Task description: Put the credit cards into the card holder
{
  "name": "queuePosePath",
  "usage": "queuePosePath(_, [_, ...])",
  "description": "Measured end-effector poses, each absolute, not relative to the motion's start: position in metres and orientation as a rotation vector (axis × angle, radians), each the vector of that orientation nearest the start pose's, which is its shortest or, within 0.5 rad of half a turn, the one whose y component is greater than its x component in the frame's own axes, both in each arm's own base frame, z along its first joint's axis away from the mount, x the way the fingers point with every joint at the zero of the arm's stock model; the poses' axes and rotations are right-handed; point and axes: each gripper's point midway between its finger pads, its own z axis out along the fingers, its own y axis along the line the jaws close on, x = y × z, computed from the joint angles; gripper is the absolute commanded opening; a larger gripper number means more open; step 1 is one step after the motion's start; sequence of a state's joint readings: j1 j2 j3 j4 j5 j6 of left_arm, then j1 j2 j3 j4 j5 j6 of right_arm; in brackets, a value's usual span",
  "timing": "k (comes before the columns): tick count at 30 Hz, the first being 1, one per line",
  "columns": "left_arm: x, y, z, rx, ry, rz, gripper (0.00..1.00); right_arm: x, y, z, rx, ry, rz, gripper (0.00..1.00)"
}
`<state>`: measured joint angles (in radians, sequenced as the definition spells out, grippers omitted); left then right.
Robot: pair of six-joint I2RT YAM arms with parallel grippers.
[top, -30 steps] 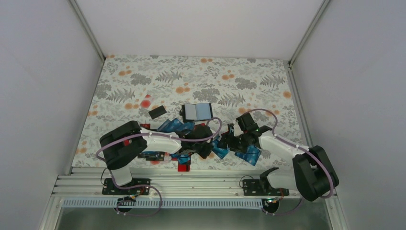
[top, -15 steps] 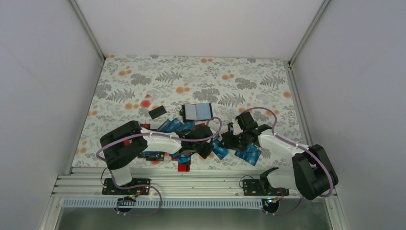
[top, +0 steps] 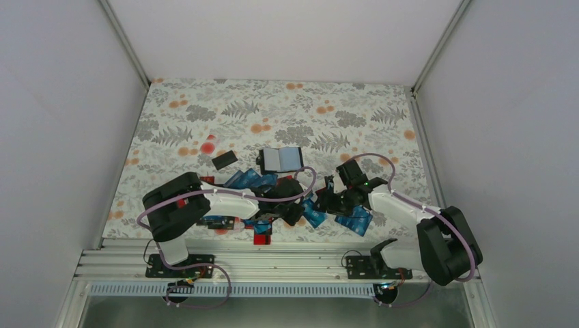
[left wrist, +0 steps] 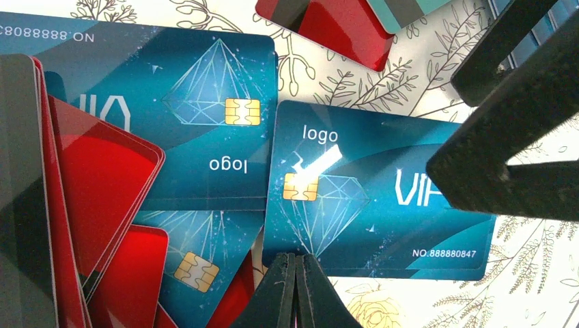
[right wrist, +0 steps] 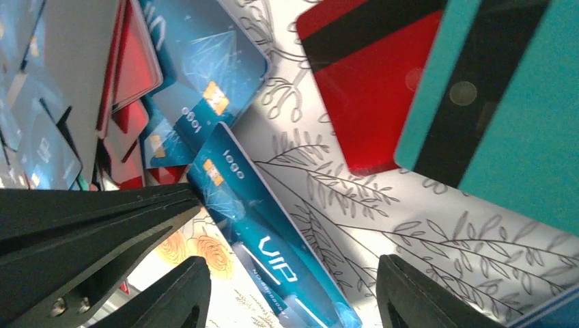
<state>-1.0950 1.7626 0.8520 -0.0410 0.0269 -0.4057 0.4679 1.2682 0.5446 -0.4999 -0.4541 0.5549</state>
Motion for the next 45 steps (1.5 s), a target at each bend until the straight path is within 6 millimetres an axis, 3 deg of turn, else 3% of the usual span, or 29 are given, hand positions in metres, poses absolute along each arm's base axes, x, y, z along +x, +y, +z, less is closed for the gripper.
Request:
queuePosePath(6, [0.184, -0.367, 0.016, 0.9, 2.483, -0.605, 0.02, 0.181, 0.169, 0.029, 0.057, 2.962, 0.754, 0.63])
queuePosePath(14, [0.184, -0.368, 0.016, 0.899, 2.481, -0.606, 0.02, 0.166, 0.171, 0.023, 0.054, 3.006, 0.751, 0.48])
queuePosePath(19, [0.184, -0.367, 0.016, 0.898, 2.481, -0.607, 0.02, 0.162, 0.175, 0.021, 0.049, 3.017, 0.776, 0.32])
queuePosePath(24, [0.184, -0.368, 0.016, 0.896, 2.477, -0.611, 0.03, 0.159, 0.176, 0.016, 0.066, 3.024, 0.794, 0.05])
queuePosePath(31, [0.183, -0.363, 0.017, 0.876, 2.491, -0.611, 0.03, 0.162, 0.186, 0.026, 0.044, 2.983, 0.882, 0.04])
queuePosePath(33, [0.182, -0.355, 0.02, 0.859, 2.515, -0.587, 0.07, 0.166, 0.19, 0.034, 0.027, 2.954, 0.916, 0.04])
queuePosePath(37, [0.191, -0.343, 0.054, 0.771, 2.494, -0.593, 0.2, 0.178, 0.2, 0.063, -0.022, 2.85, 0.982, 0.04])
queuePosePath(45, [0.227, -0.31, 0.182, 0.467, 2.26, -0.698, 0.36, 0.216, 0.222, 0.16, -0.15, 2.527, 1.098, 0.04])
